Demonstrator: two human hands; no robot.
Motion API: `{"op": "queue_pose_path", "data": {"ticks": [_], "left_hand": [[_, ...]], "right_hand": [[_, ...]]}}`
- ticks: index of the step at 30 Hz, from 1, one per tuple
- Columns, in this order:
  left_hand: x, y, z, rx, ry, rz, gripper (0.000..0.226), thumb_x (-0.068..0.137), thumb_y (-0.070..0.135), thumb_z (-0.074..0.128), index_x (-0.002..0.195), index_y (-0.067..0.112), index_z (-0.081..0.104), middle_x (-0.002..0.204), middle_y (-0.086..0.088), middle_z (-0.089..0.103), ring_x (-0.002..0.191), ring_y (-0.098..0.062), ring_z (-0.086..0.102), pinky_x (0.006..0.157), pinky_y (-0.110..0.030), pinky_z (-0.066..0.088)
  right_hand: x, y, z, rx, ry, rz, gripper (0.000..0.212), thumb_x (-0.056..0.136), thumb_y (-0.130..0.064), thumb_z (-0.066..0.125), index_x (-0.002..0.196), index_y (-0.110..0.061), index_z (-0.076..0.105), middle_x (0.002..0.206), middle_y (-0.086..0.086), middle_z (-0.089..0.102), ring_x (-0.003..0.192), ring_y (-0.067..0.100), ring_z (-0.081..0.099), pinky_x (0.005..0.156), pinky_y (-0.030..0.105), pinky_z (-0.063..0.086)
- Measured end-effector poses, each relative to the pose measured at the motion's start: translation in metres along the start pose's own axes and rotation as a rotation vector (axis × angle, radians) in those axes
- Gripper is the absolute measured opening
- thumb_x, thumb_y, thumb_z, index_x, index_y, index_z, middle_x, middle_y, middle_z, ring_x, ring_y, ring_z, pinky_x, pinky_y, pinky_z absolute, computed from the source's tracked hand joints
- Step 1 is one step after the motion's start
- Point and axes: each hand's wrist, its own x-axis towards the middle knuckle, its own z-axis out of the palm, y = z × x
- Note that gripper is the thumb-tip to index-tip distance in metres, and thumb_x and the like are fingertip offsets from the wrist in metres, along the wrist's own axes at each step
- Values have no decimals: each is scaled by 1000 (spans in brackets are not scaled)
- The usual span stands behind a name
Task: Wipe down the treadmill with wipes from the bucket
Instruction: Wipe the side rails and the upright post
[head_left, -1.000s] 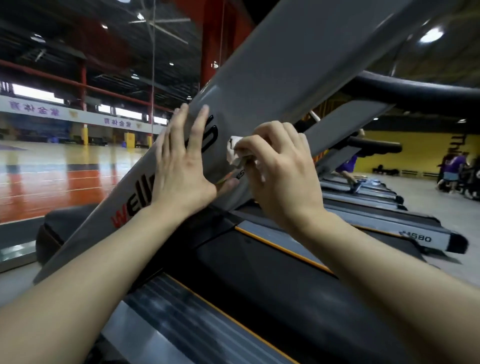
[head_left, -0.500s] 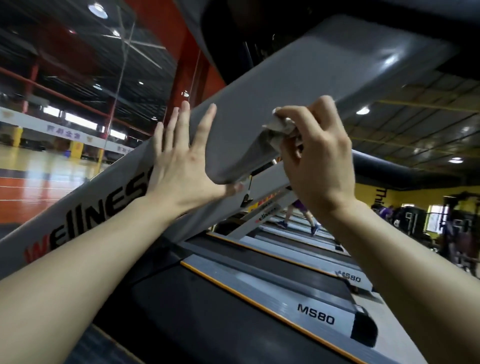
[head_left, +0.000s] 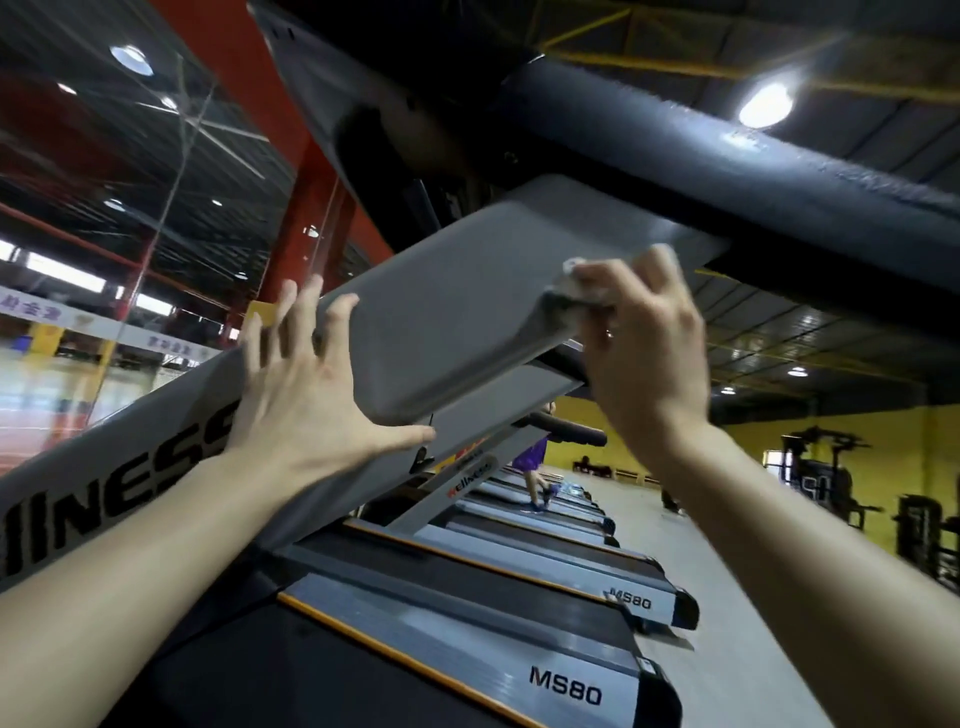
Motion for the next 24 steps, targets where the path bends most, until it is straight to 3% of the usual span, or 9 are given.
{"op": "queue_pose_path", "data": {"ticks": [3, 5, 8, 11, 15, 17, 20, 21, 24], "left_hand": [[12, 22, -9, -1, 2, 93, 152, 48, 111, 53, 167, 32, 2, 178, -15, -1, 166, -32, -4, 132, -62, 5], [25, 39, -14, 5, -2, 149, 153, 49, 111, 53, 168, 35, -7, 178, -16, -4, 166, -32, -6, 131, -62, 5], [44, 59, -15, 9, -19, 173, 157, 47, 110, 54, 167, 36, -13, 177, -18, -4, 166, -33, -4, 131, -62, 7], [53, 68, -9, 53, 6, 156, 160, 45, 106, 64, 168, 33, -7, 172, -25, 12, 160, -41, 16, 128, -63, 17], [53, 69, -2, 112, 71, 139, 155, 45, 97, 69, 169, 30, 5, 163, -23, 26, 151, -42, 29, 124, -61, 25], [53, 68, -1, 103, 70, 130, 146, 52, 92, 65, 170, 30, 6, 163, -23, 25, 151, -43, 29, 124, -61, 24], [52, 65, 0, 98, 76, 157, 123, 74, 64, 71, 171, 30, 4, 165, -24, 24, 152, -46, 28, 124, -62, 24], [53, 63, 1, 106, 69, 154, 127, 73, 63, 78, 171, 31, 3, 165, -24, 24, 153, -45, 28, 124, -62, 24], [54, 63, 1, 113, 42, 135, 149, 52, 92, 71, 170, 32, 4, 166, -22, 24, 154, -42, 26, 126, -60, 23]], "right_hand": [[10, 42, -22, -38, 166, 338, 16, 98, -16, 70, 112, -10, 75, 107, 20, 62, 83, 19, 51, 72, 16, 44], [0, 40, -14, -13, 184, 405, 10, 97, -12, 70, 106, -7, 73, 103, 19, 62, 82, 13, 45, 69, 2, 32], [-23, 11, 0, 73, 88, 231, 25, 89, 3, 72, 111, -10, 74, 102, 13, 58, 81, 13, 49, 70, 18, 43], [-10, 9, -11, 76, -60, -69, 35, 87, 7, 70, 117, -10, 77, 101, 12, 56, 85, 22, 57, 74, 30, 53], [34, 44, -22, -10, 163, 160, 32, 90, 3, 65, 113, -12, 80, 107, 15, 58, 90, 30, 62, 76, 48, 58], [29, 19, -9, 16, 73, 64, 27, 89, -1, 62, 109, -10, 79, 106, 16, 56, 93, 32, 60, 78, 47, 57], [8, -22, 6, 69, -360, -345, 20, 91, -9, 65, 108, -3, 73, 108, 15, 53, 101, 33, 55, 86, 46, 54], [16, -18, 4, 56, -402, -391, 19, 93, -11, 63, 107, -3, 73, 108, 15, 53, 100, 31, 54, 84, 47, 53], [57, 24, -14, -37, -180, -152, 25, 98, -15, 56, 105, -7, 79, 105, 13, 55, 91, 26, 54, 80, 44, 54]]}}
